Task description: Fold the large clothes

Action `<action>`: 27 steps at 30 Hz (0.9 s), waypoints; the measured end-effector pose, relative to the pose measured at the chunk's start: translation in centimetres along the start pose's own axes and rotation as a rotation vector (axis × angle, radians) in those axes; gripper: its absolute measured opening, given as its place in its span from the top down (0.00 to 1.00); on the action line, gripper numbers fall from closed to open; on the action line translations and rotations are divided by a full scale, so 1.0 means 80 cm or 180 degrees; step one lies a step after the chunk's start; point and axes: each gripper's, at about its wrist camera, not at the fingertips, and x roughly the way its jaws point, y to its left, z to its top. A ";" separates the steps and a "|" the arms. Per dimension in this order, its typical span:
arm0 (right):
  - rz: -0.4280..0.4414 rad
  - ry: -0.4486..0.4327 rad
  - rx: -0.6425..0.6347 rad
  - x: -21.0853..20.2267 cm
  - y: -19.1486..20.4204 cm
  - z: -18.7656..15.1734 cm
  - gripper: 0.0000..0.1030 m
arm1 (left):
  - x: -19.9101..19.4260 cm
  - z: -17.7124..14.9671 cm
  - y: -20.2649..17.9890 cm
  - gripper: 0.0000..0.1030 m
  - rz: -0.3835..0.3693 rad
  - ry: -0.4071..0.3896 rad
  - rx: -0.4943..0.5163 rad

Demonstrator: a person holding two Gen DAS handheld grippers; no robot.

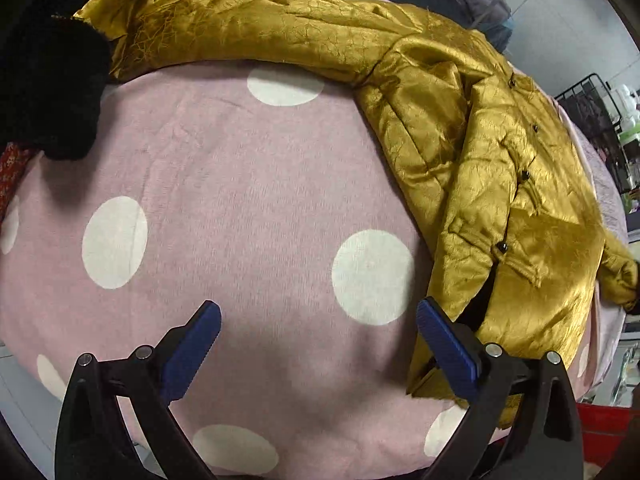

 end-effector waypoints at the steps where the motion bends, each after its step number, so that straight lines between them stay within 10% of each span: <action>1: 0.0010 -0.0031 -0.0020 0.002 0.009 -0.005 0.78 | -0.003 0.001 0.001 0.06 -0.0033 -0.0031 -0.0019; 7: 0.0208 -0.0325 -0.0075 -0.007 0.011 -0.048 0.87 | -0.001 -0.011 0.002 0.06 -0.0203 -0.0233 -0.0071; 17: 0.1265 -0.1699 0.0331 -0.144 -0.055 0.071 0.83 | -0.020 -0.058 -0.038 0.06 -0.0272 -0.0747 0.0001; 20: 0.1518 -0.1325 0.0377 -0.096 -0.057 0.051 0.36 | -0.014 -0.089 -0.042 0.06 -0.0353 -0.0760 -0.0087; 27: 0.1667 -0.0092 0.0777 0.042 -0.071 -0.116 0.31 | -0.009 -0.136 -0.019 0.06 -0.0309 -0.0634 -0.0344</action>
